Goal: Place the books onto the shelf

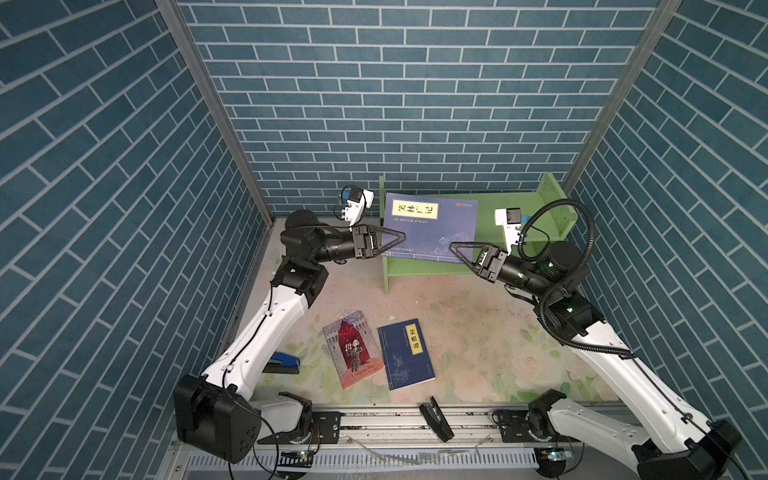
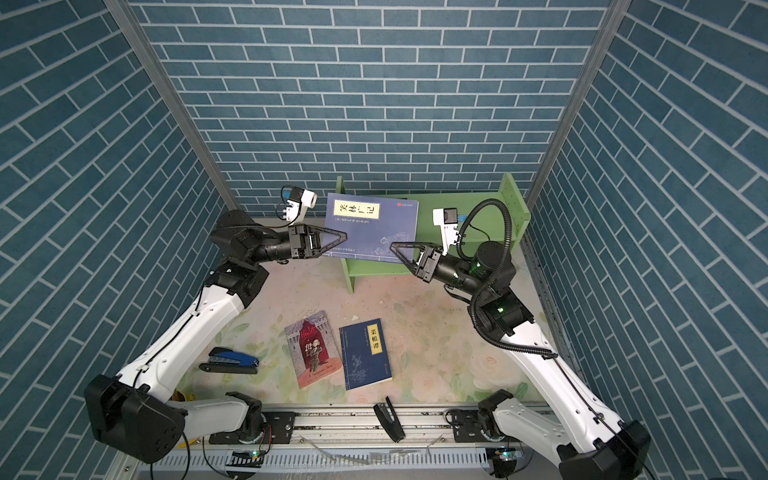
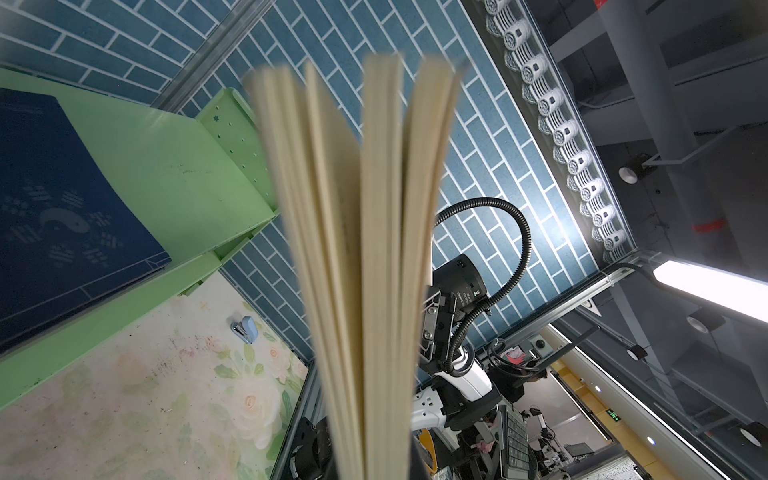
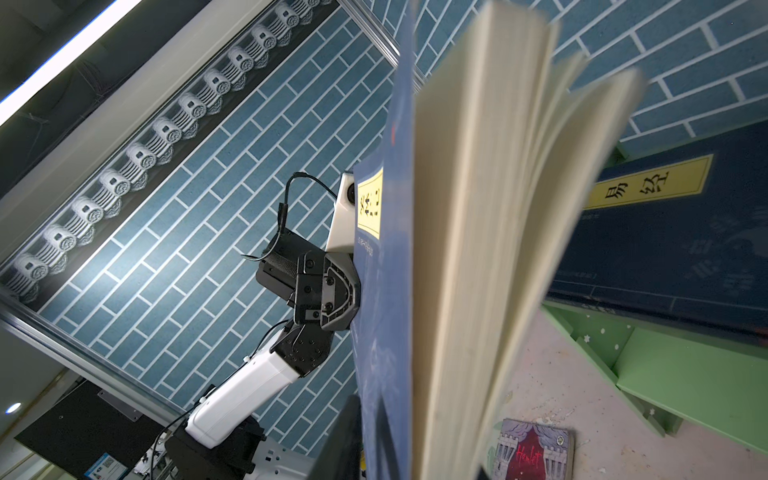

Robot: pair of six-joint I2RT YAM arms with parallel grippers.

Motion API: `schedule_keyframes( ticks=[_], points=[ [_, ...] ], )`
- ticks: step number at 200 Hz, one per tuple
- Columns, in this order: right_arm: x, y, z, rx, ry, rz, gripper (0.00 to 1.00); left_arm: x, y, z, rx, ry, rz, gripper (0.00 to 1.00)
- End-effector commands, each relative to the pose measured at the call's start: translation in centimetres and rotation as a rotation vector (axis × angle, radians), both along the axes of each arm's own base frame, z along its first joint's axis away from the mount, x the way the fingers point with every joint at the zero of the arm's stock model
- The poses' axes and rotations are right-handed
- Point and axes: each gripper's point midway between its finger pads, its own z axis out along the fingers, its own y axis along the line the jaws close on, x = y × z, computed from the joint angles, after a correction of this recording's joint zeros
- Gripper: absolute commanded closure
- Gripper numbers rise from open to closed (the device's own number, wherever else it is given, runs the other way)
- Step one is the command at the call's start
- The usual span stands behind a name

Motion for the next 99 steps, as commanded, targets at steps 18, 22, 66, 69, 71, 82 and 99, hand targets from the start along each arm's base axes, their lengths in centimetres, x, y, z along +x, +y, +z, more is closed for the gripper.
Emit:
schedule_keyframes(
  ticks=[18, 22, 66, 69, 71, 82, 99],
  points=[
    [0.0, 0.4, 2.1, 0.039, -0.050, 0.026, 0.86, 0.5, 0.0, -0.1, -0.009, -0.023, 0.024, 1.00],
    [0.1, 0.4, 2.2, 0.038, -0.048, 0.024, 0.88, 0.5, 0.0, -0.2, -0.009, -0.022, 0.025, 1.00],
    [2.0, -0.4, 2.8, 0.022, -0.029, -0.037, 1.00, 1.0, 0.3, -1.1, 0.026, -0.004, 0.056, 0.52],
    [2.2, -0.5, 2.8, 0.021, -0.025, -0.043, 1.00, 1.2, 0.4, -1.3, 0.035, -0.005, 0.067, 0.45],
    [2.3, -0.6, 2.9, 0.021, -0.026, -0.047, 1.00, 1.2, 0.5, -1.3, 0.039, -0.011, 0.075, 0.40],
    [2.7, -1.1, 3.2, 0.018, -0.024, -0.062, 1.00, 1.7, 1.4, -1.6, 0.074, -0.032, 0.129, 0.24],
    [3.5, -2.0, 3.4, 0.000, -0.013, -0.089, 1.00, 2.7, 3.3, -1.9, 0.126, -0.037, 0.216, 0.14]
  ],
)
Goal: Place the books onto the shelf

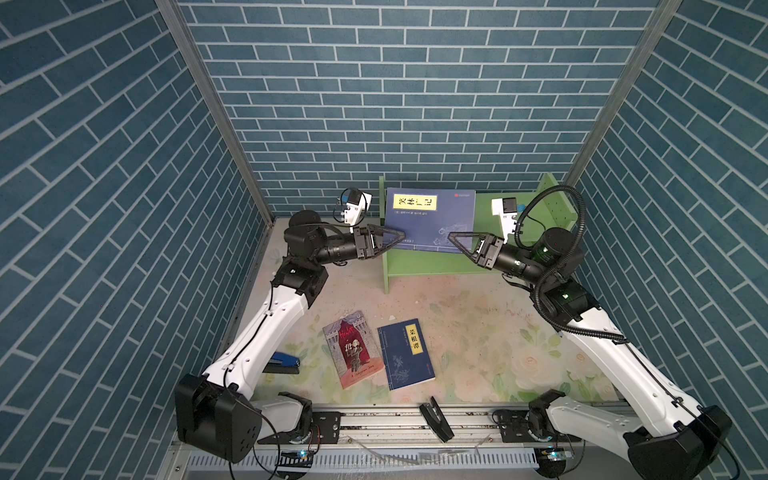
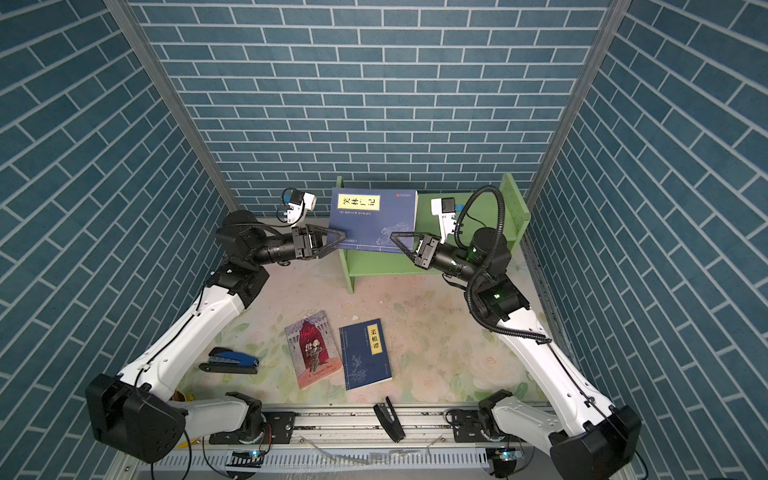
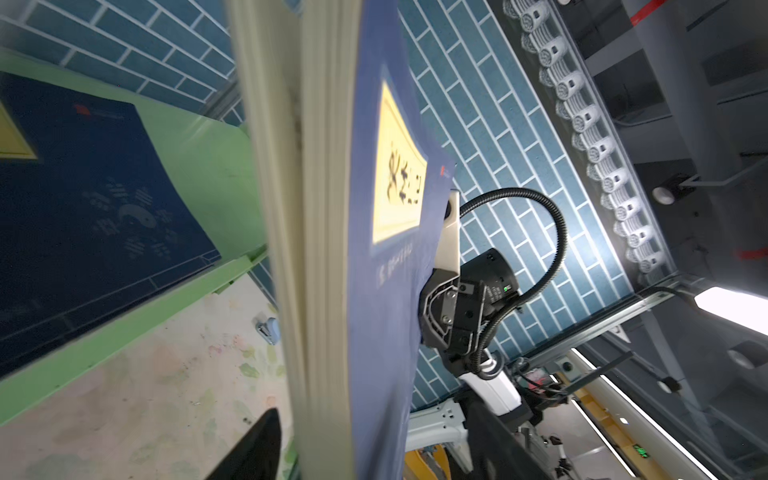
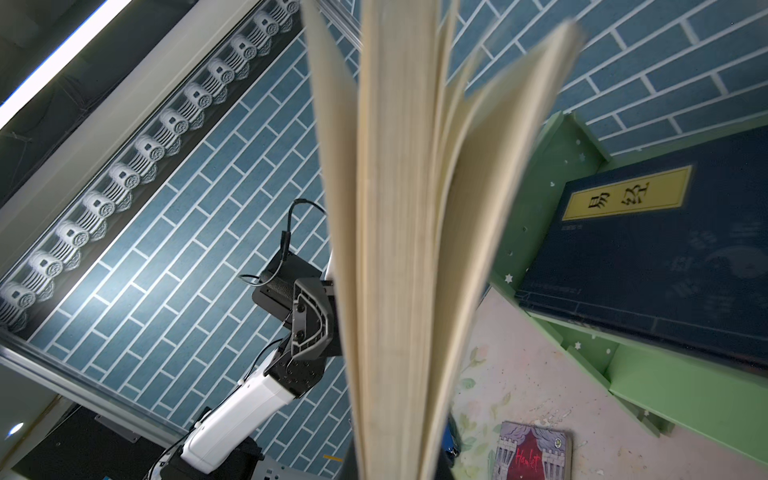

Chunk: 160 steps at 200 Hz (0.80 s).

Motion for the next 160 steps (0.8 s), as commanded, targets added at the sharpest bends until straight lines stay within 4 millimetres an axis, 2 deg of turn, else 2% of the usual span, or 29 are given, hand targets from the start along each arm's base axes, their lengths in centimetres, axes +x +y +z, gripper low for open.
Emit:
schedule_keyframes(
  ticks=[1, 26, 41, 76, 104, 160],
  points=[
    [0.5, -1.5, 2.7, 0.010, -0.057, -0.046, 1.00, 0.9, 2.6, 0.2, 0.079, -0.062, 0.123, 0.14],
    [2.0, -2.6, 2.2, -0.045, -0.024, -0.089, 1.00, 2.7, 6.1, 1.1, 0.092, -0.072, 0.243, 0.11],
    [3.1, -2.6, 1.6, -0.069, 0.013, -0.083, 1.00, 3.1, 7.2, 1.9, 0.077, -0.073, 0.267, 0.11],
    [6.2, -2.2, -0.8, -0.116, 0.132, -0.080, 1.00, 2.3, 7.1, 2.9, 0.053, -0.103, 0.231, 0.11],
    [8.4, -1.5, -2.1, -0.120, 0.192, -0.079, 1.00, 2.2, 7.0, 2.5, 0.054, -0.091, 0.219, 0.11],
    [10.8, -0.4, -4.3, -0.130, 0.288, -0.059, 1.00, 2.9, 6.8, 1.3, 0.039, -0.047, 0.207, 0.11]
  ],
)
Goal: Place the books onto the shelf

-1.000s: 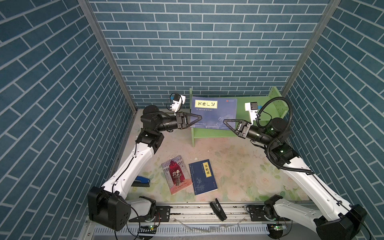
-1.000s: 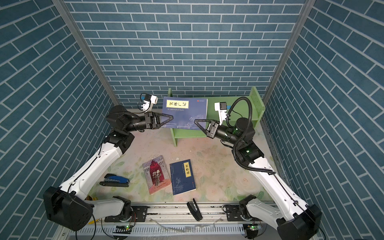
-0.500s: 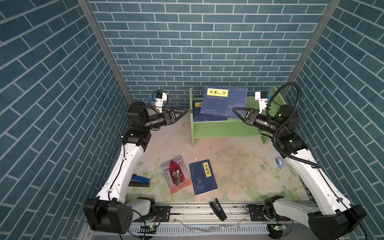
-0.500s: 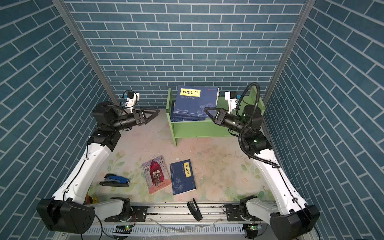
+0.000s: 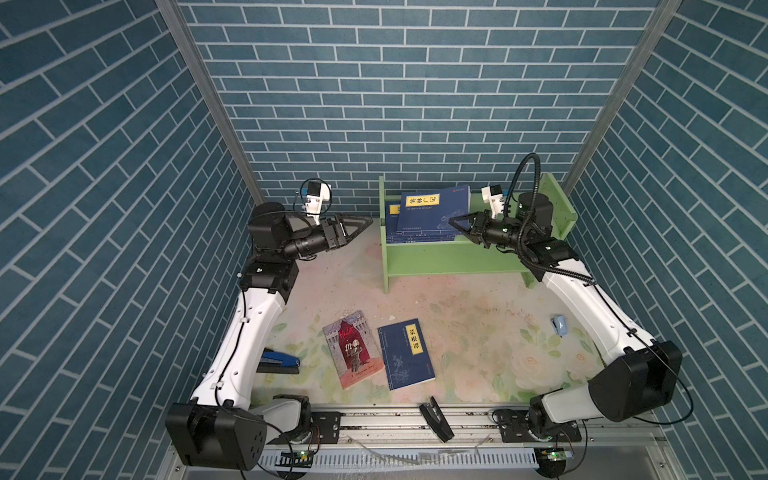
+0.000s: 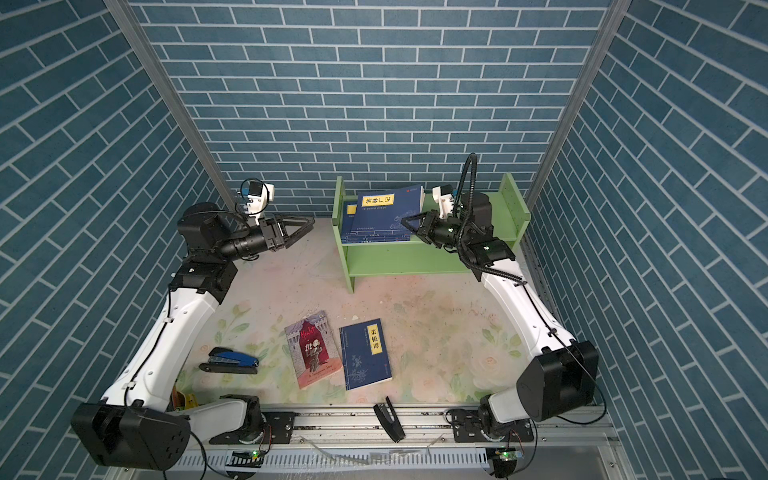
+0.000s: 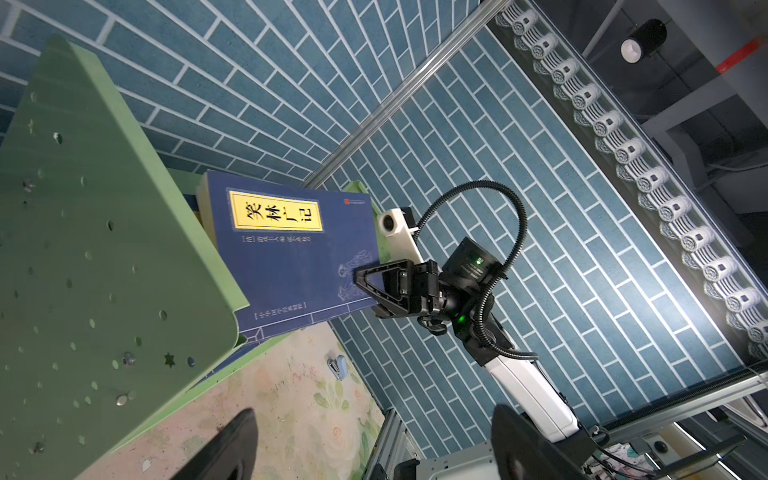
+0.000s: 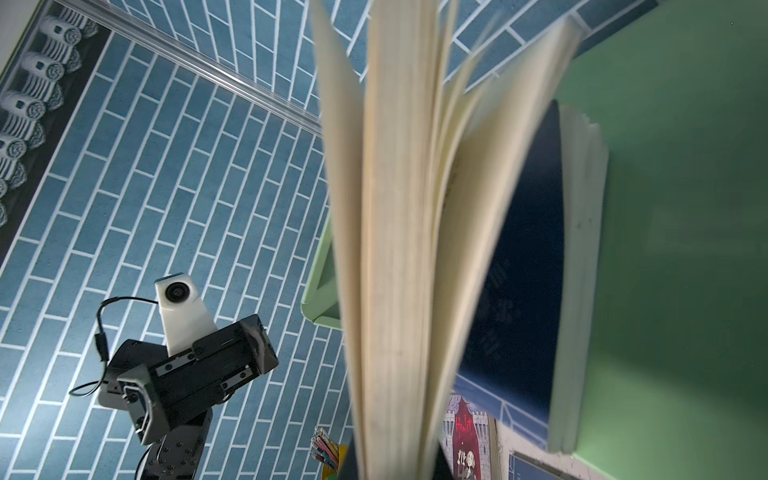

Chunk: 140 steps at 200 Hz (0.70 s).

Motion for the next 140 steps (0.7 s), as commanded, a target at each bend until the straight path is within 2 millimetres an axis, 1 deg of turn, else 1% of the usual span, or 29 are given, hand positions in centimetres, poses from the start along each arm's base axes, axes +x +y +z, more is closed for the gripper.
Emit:
schedule_keyframes(
  ticks=[1, 15, 67, 140],
  points=[
    [-0.2, 0.2, 3.1, 0.041, -0.054, 0.024, 1.00, -0.1, -0.2, -0.1, -0.012, -0.009, -0.022, 0.11],
    [0.2, 0.3, 2.8, 0.043, -0.041, 0.022, 1.00, 0.2, -0.2, -0.2, -0.017, 0.002, -0.027, 0.11],
    [0.9, 1.1, 2.9, 0.077, -0.007, 0.059, 1.00, 0.4, -0.5, 0.0, -0.030, -0.005, -0.037, 0.10],
    [0.8, 2.0, 2.2, 0.082, 0.043, 0.121, 1.00, 0.6, -0.7, -0.6, -0.029, 0.005, -0.041, 0.10]
  ],
)
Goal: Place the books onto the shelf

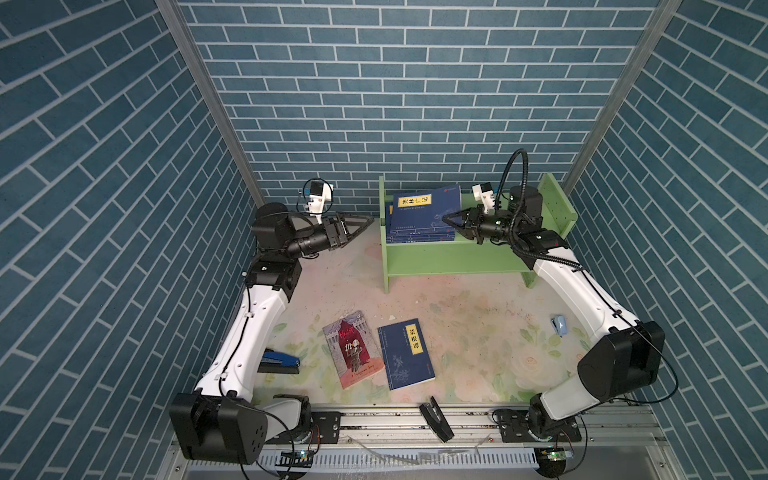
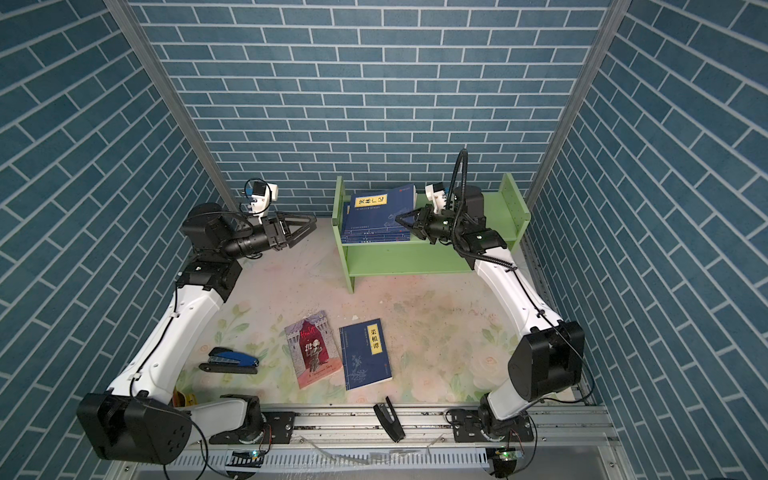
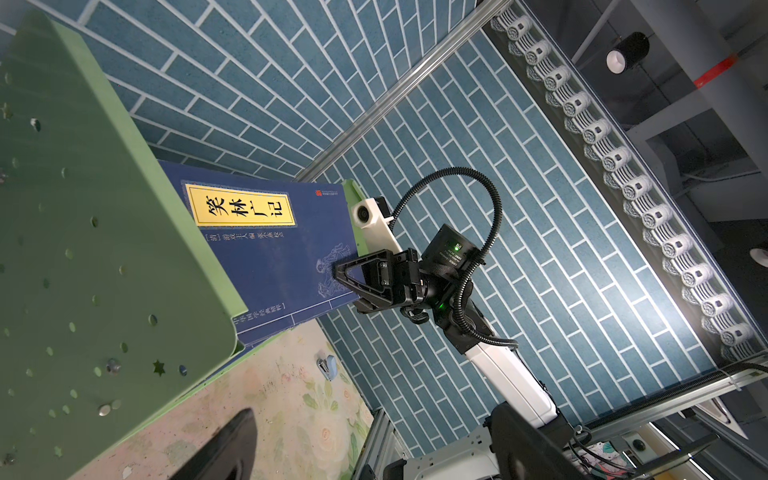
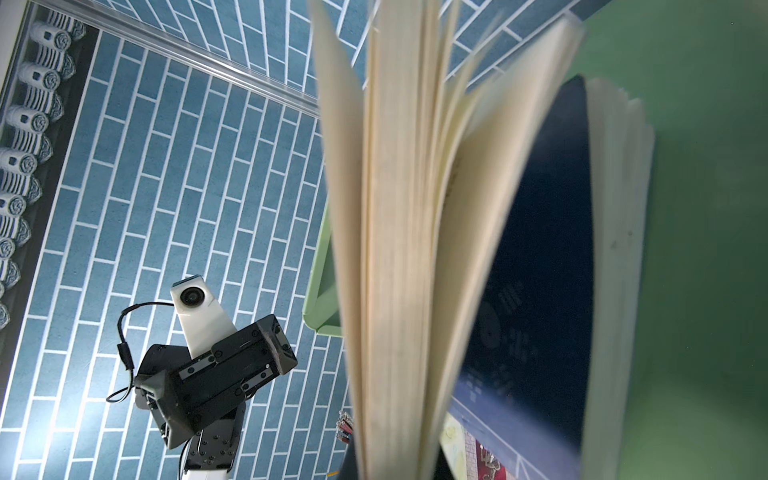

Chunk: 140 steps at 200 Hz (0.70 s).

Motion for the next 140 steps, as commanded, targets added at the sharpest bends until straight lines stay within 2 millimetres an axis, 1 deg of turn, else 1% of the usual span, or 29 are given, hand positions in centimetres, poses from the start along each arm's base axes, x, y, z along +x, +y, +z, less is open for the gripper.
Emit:
schedule_keyframes(
  ticks=[1, 23, 41, 69, 94, 112, 140],
  points=[
    [-0.3, 0.4, 2.6, 0.045, -0.045, 0.043, 1.00, 0.0, -0.3, -0.2, -0.001, -0.018, -0.018, 0.10],
    [0.2, 0.4, 2.0, 0.033, -0.033, 0.026, 1.00, 0.2, -0.4, -0.4, 0.000, -0.012, -0.018, 0.10],
    [0.6, 0.5, 1.8, 0.030, -0.022, 0.025, 0.95, 0.3, -0.4, -0.5, -0.001, -0.007, -0.018, 0.10],
    [0.9, 0.6, 1.7, 0.023, -0.016, 0.019, 0.82, 0.1, -0.4, -0.6, -0.001, -0.009, -0.020, 0.10],
    [1.0, 0.5, 1.5, 0.011, -0.009, 0.010, 0.67, 0.0, -0.4, -0.7, 0.000, -0.011, -0.024, 0.10],
    [1.1, 0.2, 1.0, -0.023, -0.003, -0.002, 0.61, 0.1, -0.4, -0.8, 0.000, -0.013, -0.024, 0.10],
    [1.1, 0.0, 0.5, -0.052, 0.004, -0.007, 0.55, 0.2, -0.4, -0.9, 0.000, -0.006, -0.025, 0.10]
  ],
)
